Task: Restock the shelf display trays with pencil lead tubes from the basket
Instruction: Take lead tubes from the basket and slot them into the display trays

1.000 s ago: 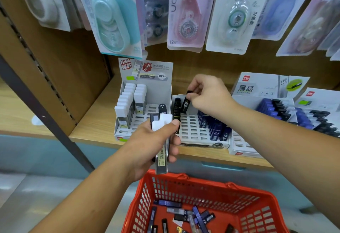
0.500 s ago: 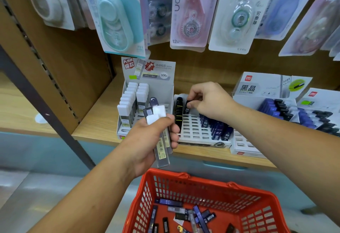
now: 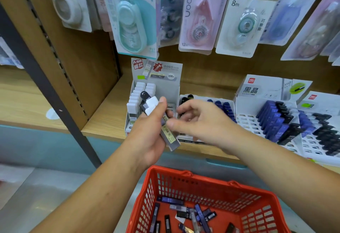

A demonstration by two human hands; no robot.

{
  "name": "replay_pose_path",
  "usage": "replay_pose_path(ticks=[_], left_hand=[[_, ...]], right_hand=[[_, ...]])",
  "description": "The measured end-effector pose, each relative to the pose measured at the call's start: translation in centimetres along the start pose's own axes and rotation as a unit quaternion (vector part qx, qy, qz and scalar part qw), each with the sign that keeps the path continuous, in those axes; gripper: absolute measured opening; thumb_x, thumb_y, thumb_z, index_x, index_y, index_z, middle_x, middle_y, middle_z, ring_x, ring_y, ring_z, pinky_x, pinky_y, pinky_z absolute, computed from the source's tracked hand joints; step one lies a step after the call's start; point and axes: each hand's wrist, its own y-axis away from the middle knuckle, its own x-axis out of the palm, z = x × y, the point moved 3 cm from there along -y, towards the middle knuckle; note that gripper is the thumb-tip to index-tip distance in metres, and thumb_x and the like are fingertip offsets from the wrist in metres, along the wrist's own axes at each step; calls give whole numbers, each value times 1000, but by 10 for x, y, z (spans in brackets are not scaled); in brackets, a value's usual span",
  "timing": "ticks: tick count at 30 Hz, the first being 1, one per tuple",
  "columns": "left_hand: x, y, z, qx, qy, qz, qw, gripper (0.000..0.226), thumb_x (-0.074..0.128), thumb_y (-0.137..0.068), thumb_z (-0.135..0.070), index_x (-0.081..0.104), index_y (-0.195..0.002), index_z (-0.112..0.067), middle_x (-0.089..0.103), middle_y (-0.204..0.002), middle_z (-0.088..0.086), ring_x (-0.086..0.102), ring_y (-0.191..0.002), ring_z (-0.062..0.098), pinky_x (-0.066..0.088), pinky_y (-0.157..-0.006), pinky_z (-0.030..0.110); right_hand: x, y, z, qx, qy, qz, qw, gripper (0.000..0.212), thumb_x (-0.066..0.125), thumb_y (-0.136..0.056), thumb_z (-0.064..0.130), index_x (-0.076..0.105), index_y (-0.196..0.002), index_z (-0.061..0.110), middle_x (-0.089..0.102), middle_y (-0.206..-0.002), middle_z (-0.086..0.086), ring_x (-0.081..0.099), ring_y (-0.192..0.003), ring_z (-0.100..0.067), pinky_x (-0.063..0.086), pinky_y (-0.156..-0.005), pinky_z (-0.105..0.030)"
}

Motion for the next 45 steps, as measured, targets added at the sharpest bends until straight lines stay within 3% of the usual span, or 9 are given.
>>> replay_pose_path(ticks=[4, 10, 17, 21, 26, 33, 38, 41, 45], left_hand=[[6, 5, 0, 7, -11, -3, 1000, 36, 61, -102, -38, 59, -75, -15, 59, -60, 1, 62, -53, 17, 51, -64, 34], [2, 2, 6, 52, -95, -24, 994, 33, 65, -100, -44, 58, -89, -13, 61, -73, 6, 65, -66, 26, 50, -65, 39], [-2, 3, 6, 161, -213, -74, 961, 41, 68, -94, -52, 61, -82, -14, 55, -60, -7, 54, -55, 10, 51, -56, 31], [-9, 2, 0, 137, -192, -80, 968, 50, 62, -91, -67, 49, -70, -23, 37, -53, -7, 34, -42, 10, 31, -44, 25], [-21, 3, 3, 102, -171, -37, 979, 36, 68, -96, -49, 53, -89, -17, 33, -64, 0, 26, -44, 12, 24, -41, 22], [-29, 19, 1, 69, -169, 75, 980, 28, 77, -91, -34, 55, -80, -19, 36, -63, 0, 20, -54, 15, 18, -43, 24], [-50, 28, -10, 54, -180, 101, 977, 17, 73, -93, -27, 70, -78, -19, 44, -63, 1, 32, -53, 10, 17, -47, 26], [-57, 35, -11, 50, -223, 129, 965, 14, 69, -98, -23, 66, -94, -10, 47, -63, 1, 29, -53, 10, 18, -47, 25], [-63, 37, -19, 64, -233, 95, 966, 15, 69, -97, -25, 64, -88, -15, 48, -63, 0, 30, -51, 9, 23, -45, 22]], right_hand=[[22, 8, -5, -2, -42, 12, 999, 26, 89, -80, 22, 70, -98, 21, 72, -77, -7, 70, -69, -18, 60, -78, -53], [27, 14, -11, 46, -140, -2, 989, 28, 80, -87, 4, 70, -112, 14, 74, -84, -10, 66, -66, -15, 60, -62, -32], [23, 14, -19, 59, -172, 15, 983, 5, 79, -89, 6, 77, -91, 9, 71, -74, -7, 66, -69, -17, 62, -67, -35], [14, 15, -24, 79, -206, 5, 975, 8, 75, -92, 8, 74, -97, 2, 68, -77, -10, 68, -70, -20, 63, -67, -35], [10, 24, -25, 86, -213, 16, 973, 10, 74, -94, 9, 67, -98, 3, 76, -92, -22, 72, -72, -26, 62, -64, -36], [23, 27, -6, 48, -153, 61, 985, 31, 83, -86, 23, 64, -95, 1, 77, -82, -18, 74, -72, -27, 60, -63, -38], [25, 17, 10, 20, -140, 31, 989, 27, 74, -93, 38, 74, -108, 16, 73, -101, -15, 65, -70, -19, 52, -56, -35], [34, 4, 20, 20, -179, 29, 983, 19, 72, -97, 30, 73, -112, 17, 66, -83, -12, 53, -56, -18, 45, -48, -31], [43, -9, 30, 7, -175, 21, 984, 17, 76, -93, 25, 75, -91, 9, 60, -66, -9, 49, -53, -21, 46, -54, -36]])
